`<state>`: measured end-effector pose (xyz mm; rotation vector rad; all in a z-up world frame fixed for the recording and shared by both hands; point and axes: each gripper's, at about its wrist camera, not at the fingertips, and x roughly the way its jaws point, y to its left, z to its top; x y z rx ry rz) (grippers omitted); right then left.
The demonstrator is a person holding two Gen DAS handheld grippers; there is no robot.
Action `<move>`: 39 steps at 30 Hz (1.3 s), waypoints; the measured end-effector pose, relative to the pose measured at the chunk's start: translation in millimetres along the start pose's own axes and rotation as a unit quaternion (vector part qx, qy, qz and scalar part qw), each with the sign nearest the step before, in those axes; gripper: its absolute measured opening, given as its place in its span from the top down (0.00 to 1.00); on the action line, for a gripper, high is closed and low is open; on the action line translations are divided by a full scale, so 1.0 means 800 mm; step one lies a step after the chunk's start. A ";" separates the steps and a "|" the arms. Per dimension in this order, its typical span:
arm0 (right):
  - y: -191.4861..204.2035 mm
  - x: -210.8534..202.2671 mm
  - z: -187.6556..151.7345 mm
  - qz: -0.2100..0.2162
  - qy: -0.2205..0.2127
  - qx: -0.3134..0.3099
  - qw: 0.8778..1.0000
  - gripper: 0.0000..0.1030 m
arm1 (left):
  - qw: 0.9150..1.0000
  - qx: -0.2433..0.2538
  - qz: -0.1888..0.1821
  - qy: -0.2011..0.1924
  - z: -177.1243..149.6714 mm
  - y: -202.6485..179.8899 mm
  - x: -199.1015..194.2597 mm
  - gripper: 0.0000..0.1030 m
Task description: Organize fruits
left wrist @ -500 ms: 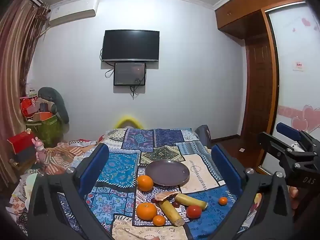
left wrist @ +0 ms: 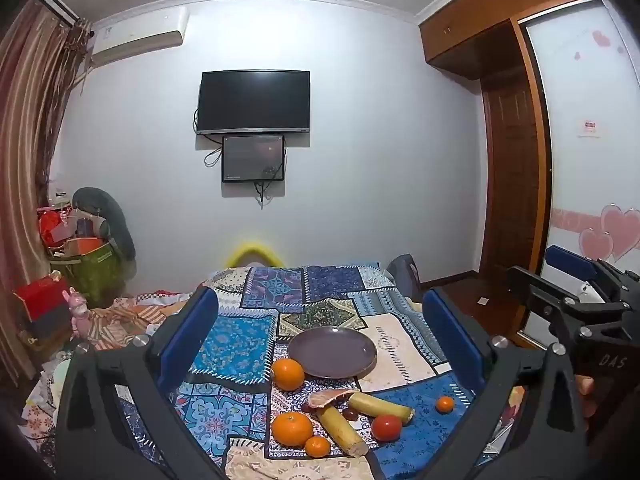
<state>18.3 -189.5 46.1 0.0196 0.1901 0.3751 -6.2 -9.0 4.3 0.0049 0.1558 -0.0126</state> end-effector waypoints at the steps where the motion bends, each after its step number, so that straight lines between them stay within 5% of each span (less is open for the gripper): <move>1: 0.000 0.001 0.000 0.000 0.000 0.001 1.000 0.00 | 1.000 0.000 0.002 -0.002 0.000 -0.001 0.000 0.00; 39: -0.006 -0.004 0.000 -0.003 0.005 0.005 1.000 0.00 | 1.000 -0.010 0.000 0.000 -0.001 0.005 0.003 0.00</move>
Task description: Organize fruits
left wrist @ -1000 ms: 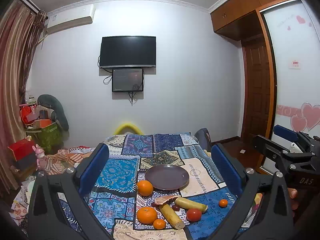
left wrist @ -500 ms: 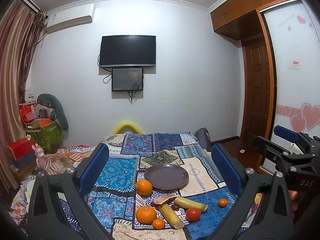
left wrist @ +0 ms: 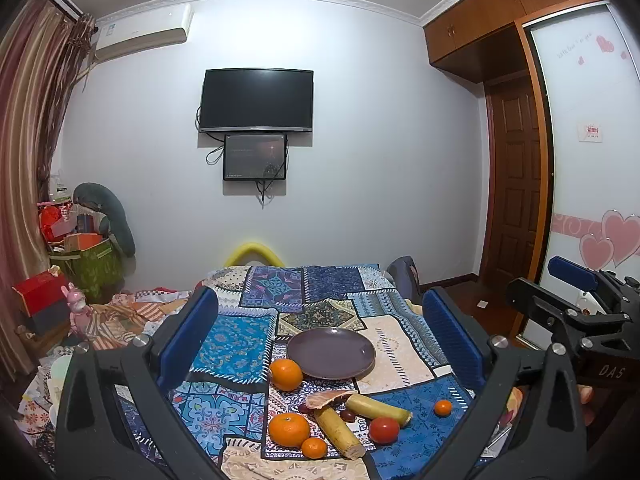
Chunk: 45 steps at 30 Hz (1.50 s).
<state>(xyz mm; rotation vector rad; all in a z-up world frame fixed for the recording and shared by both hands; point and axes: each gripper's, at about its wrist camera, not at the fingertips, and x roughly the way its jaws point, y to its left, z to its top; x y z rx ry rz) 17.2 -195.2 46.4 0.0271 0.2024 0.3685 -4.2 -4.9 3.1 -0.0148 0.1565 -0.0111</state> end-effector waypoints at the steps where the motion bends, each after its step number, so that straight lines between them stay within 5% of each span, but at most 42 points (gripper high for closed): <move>1: 0.000 0.000 0.000 0.000 0.000 0.001 1.000 0.00 | 1.000 0.000 0.000 0.000 0.000 0.000 0.000 0.00; 33: 0.003 0.003 -0.001 0.009 0.004 -0.002 1.000 0.00 | 1.000 -0.008 -0.011 0.012 -0.005 0.005 0.009 0.00; 45: -0.007 0.041 -0.021 0.021 0.041 -0.001 0.999 0.00 | 0.999 -0.011 -0.003 0.034 -0.023 0.030 0.048 0.00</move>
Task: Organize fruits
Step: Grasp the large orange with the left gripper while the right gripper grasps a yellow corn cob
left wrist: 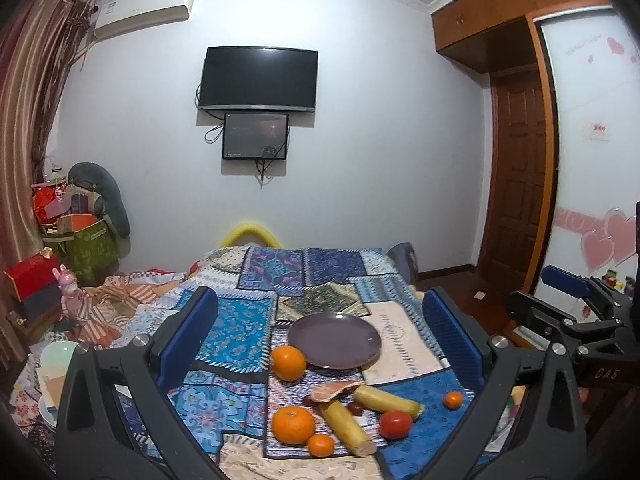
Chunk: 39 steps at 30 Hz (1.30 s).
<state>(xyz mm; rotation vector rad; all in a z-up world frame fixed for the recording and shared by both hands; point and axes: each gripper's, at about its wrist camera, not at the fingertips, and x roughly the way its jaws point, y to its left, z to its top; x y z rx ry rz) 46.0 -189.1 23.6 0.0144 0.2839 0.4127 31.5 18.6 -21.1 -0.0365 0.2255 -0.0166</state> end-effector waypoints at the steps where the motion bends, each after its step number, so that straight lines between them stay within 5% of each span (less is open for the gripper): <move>1: -0.003 0.006 -0.003 0.001 0.007 0.002 1.000 0.00 | 1.000 0.009 0.007 0.008 -0.002 0.003 0.008 0.00; 8: -0.022 0.047 -0.025 0.007 0.070 0.012 0.997 0.04 | 0.997 0.027 0.012 0.072 -0.015 0.035 0.058 0.00; 13: -0.027 0.078 -0.040 0.010 0.113 -0.006 0.993 0.18 | 0.993 0.037 0.032 0.111 -0.030 0.065 0.097 0.00; 17: -0.032 0.102 -0.055 0.015 0.148 -0.013 0.989 0.31 | 0.987 0.051 0.038 0.147 -0.043 0.080 0.128 0.18; 21: -0.037 0.128 -0.068 0.025 0.181 -0.011 0.983 0.37 | 0.981 0.054 0.026 0.184 -0.062 0.090 0.154 0.23; 29: -0.046 0.167 -0.094 0.011 0.227 -0.022 0.974 0.39 | 0.962 0.046 -0.017 0.270 -0.118 0.086 0.199 0.26; 39: -0.046 0.211 -0.129 0.054 0.293 -0.012 0.954 0.39 | 0.933 0.055 -0.065 0.349 -0.162 0.066 0.242 0.26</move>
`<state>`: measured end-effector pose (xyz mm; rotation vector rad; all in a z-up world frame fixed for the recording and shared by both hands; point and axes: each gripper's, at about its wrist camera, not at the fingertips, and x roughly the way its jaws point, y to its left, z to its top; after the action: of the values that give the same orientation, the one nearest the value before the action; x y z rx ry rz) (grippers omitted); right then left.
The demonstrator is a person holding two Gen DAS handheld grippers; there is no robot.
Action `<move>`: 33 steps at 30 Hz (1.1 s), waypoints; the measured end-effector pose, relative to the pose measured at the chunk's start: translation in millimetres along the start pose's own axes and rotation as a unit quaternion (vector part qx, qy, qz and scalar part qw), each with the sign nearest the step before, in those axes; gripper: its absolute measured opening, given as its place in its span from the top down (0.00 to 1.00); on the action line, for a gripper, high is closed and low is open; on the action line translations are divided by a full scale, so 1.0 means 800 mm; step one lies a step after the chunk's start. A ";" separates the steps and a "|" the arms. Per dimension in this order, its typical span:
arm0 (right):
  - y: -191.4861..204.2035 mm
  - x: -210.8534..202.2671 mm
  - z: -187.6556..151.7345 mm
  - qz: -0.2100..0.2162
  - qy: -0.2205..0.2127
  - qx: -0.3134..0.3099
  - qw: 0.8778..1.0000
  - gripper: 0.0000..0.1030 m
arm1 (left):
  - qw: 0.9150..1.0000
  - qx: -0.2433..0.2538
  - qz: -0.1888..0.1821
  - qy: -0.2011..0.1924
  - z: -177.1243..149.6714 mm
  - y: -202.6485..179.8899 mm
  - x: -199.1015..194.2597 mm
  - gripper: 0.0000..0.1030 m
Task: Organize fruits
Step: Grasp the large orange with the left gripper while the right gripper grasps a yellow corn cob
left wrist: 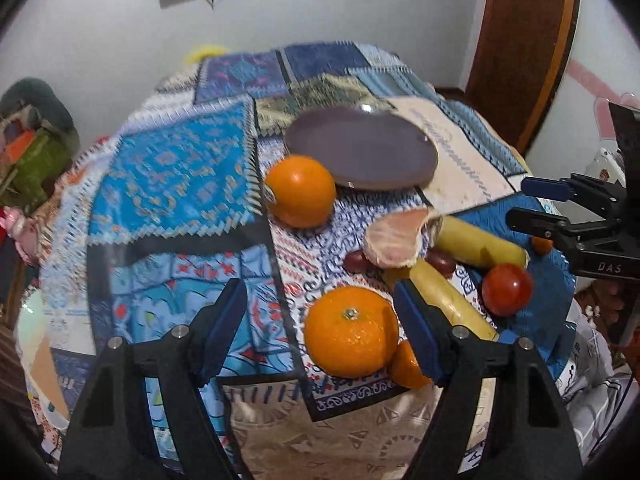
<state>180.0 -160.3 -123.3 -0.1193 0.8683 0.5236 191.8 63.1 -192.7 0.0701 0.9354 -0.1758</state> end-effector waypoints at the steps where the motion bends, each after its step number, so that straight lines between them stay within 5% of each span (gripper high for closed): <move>1: 0.000 0.005 0.000 0.005 0.007 0.000 1.000 0.39 | 1.000 -0.002 -0.006 0.010 -0.001 0.000 0.007 0.26; 19: 0.004 0.077 -0.015 0.064 0.084 -0.006 0.994 0.47 | 0.995 -0.034 -0.064 0.072 -0.010 0.002 0.070 0.26; 22: 0.000 0.080 -0.016 0.080 0.088 -0.001 0.993 0.54 | 0.994 -0.038 -0.074 0.066 -0.008 0.000 0.072 0.38; 33: -0.025 0.072 -0.004 0.044 0.066 0.036 0.996 0.65 | 0.997 -0.057 -0.016 0.053 0.006 0.026 0.075 0.38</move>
<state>217.6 -156.3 -171.0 -0.0499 1.0239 0.5705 234.1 76.1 -238.8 -0.0403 1.0505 -0.1487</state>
